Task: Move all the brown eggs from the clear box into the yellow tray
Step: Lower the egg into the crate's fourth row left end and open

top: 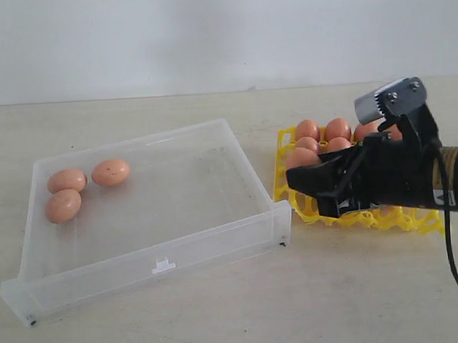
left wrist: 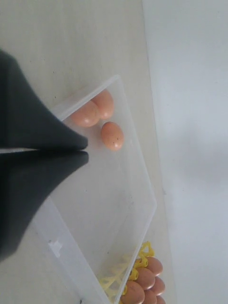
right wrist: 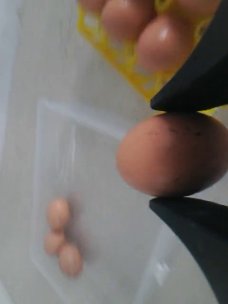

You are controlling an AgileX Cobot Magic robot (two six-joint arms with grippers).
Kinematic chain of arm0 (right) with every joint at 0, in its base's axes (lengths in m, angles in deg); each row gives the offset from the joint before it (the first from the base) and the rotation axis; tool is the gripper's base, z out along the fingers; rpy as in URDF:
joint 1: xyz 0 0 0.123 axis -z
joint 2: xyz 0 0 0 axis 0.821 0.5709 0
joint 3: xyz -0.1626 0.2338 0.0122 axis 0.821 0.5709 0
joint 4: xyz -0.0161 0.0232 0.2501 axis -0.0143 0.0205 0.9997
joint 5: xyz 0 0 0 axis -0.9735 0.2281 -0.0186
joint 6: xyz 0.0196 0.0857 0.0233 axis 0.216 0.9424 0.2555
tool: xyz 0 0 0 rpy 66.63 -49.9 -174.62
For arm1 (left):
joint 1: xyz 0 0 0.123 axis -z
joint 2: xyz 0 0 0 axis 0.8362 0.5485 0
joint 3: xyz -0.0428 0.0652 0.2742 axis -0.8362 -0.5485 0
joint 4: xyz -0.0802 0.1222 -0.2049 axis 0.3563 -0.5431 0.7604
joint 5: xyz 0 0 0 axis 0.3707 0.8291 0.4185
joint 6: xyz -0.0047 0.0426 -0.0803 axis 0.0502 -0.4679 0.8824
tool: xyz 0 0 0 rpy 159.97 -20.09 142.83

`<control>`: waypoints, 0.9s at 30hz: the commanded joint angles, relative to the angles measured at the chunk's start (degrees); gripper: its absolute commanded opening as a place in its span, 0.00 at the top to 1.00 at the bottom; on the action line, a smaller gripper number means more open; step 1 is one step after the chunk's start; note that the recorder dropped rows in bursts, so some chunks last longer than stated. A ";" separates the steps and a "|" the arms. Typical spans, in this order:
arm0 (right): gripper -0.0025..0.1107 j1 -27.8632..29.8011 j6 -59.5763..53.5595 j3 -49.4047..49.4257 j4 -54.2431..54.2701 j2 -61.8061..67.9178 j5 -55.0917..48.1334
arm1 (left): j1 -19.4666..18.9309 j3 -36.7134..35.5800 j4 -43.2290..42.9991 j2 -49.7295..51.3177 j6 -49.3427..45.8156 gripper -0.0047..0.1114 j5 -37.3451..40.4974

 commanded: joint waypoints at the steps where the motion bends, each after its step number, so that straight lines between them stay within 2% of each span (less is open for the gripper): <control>1: 0.98 4.61 14.68 -9.03 -24.15 6.60 6.41 | 0.01 0.15 0.46 -0.17 -0.03 1.00 -0.47; 4: 0.98 4.61 14.02 -12.68 -23.02 11.08 1.31 | 0.01 0.15 0.46 -0.17 -0.03 1.00 -0.47; 8: 0.98 4.61 12.27 -15.26 -23.02 15.66 0.46 | 0.01 0.15 0.46 -0.17 -0.03 1.00 -0.47; 12: 0.98 4.61 11.28 -15.77 -22.41 16.43 -0.76 | 0.01 0.15 0.46 -0.17 -0.03 1.00 -0.47; 17: 0.98 4.61 4.54 -15.77 -22.17 16.43 -1.94 | 0.01 0.15 0.46 -0.17 -0.03 1.00 -0.47; 22: 0.96 4.61 3.99 -15.77 -21.84 16.43 -1.94 | 0.01 0.15 0.46 -0.17 -0.03 1.00 -0.47; 24: 0.90 4.61 3.99 -15.77 -20.93 16.43 -1.94 | 0.01 0.15 0.46 -0.17 -0.03 1.00 -0.47; 27: 0.65 4.61 3.99 -15.77 -19.61 16.43 -1.94 | 0.01 0.15 0.46 -0.17 -0.03 1.00 -0.47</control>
